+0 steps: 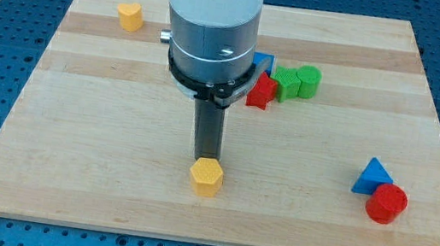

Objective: Push the yellow hexagon to the red circle

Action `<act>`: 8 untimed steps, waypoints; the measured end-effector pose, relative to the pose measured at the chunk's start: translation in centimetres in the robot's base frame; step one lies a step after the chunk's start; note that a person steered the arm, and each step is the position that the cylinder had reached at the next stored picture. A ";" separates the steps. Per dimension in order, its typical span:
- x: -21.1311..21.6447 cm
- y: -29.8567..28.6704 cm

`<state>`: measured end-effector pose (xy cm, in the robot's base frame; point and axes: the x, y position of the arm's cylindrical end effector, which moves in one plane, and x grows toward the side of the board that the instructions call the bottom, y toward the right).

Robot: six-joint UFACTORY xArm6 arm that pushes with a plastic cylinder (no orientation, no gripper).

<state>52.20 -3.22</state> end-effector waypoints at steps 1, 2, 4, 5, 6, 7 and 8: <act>0.2 -3.8; 2.2 -5.2; 2.6 3.8; 2.6 6.3; 2.6 4.3; 4.2 2.9; 5.8 5.1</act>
<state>57.96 1.89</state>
